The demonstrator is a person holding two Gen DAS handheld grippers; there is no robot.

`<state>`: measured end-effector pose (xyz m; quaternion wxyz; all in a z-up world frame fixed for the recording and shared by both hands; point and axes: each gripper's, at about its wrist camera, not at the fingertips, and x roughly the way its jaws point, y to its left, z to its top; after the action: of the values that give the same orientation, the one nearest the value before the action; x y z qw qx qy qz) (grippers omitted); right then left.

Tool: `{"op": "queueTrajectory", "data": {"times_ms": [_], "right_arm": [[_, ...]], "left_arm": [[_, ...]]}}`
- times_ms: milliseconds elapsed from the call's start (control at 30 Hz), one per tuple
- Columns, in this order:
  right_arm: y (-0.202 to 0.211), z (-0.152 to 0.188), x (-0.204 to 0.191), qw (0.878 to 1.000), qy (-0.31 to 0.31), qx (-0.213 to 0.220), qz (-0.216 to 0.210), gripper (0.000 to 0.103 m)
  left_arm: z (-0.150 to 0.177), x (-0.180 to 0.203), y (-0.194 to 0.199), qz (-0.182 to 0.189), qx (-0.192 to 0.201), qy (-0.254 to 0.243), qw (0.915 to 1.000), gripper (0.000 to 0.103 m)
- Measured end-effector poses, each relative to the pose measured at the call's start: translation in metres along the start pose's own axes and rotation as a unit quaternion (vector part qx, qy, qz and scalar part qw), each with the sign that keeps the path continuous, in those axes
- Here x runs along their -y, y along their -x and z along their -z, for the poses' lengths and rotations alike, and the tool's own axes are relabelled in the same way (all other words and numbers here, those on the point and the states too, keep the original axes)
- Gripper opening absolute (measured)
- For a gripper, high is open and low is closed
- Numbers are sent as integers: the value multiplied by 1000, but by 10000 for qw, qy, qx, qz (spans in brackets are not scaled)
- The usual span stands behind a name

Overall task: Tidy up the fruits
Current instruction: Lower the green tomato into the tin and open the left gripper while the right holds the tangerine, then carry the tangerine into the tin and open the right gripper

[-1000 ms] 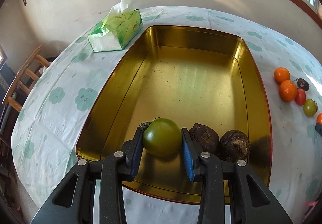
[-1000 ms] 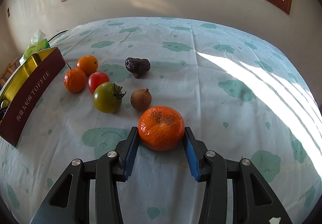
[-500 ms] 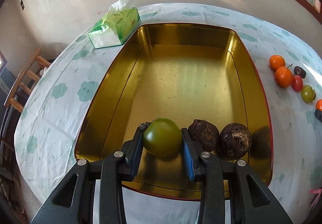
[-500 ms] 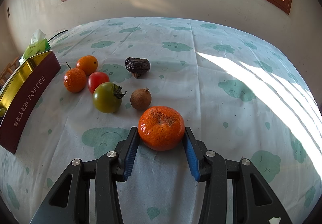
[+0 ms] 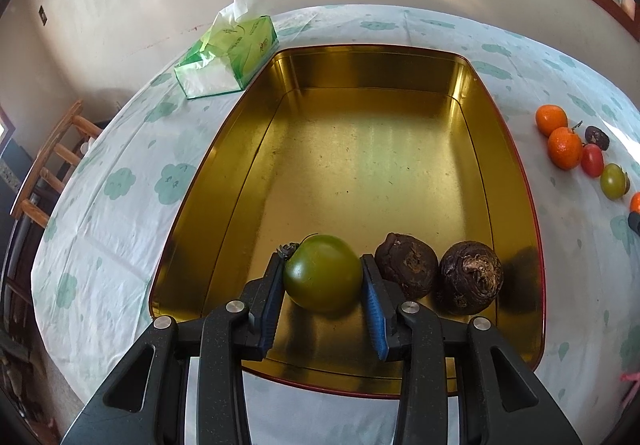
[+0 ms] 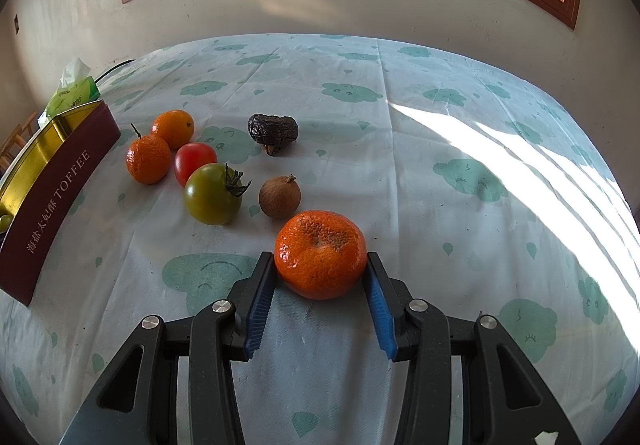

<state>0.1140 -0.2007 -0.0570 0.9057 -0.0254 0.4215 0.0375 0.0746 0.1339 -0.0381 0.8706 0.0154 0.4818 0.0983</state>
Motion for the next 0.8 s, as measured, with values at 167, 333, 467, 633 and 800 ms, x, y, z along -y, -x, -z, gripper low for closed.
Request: {"op": "queueTrajectory", "data": {"times_ms": [167, 333, 467, 633, 800], "right_arm": [[0, 0, 0, 10000, 1, -1, 2, 42], [0, 0, 0, 10000, 2, -1, 2, 42], [0, 0, 1, 10000, -4, -1, -4, 42], [0, 0, 0, 10000, -13, 0, -14, 42], [0, 0, 1, 10000, -17, 7, 10, 39]], "left_arm": [[0, -1, 3, 23, 23, 40, 10000, 41], [0, -3, 10, -11, 94, 49, 9999, 48], [1, -4, 17, 14, 119, 72, 9999, 49], [0, -6, 27, 58, 232, 129, 9996, 55], [0, -8, 37, 181, 308, 222, 9991, 55]]}}
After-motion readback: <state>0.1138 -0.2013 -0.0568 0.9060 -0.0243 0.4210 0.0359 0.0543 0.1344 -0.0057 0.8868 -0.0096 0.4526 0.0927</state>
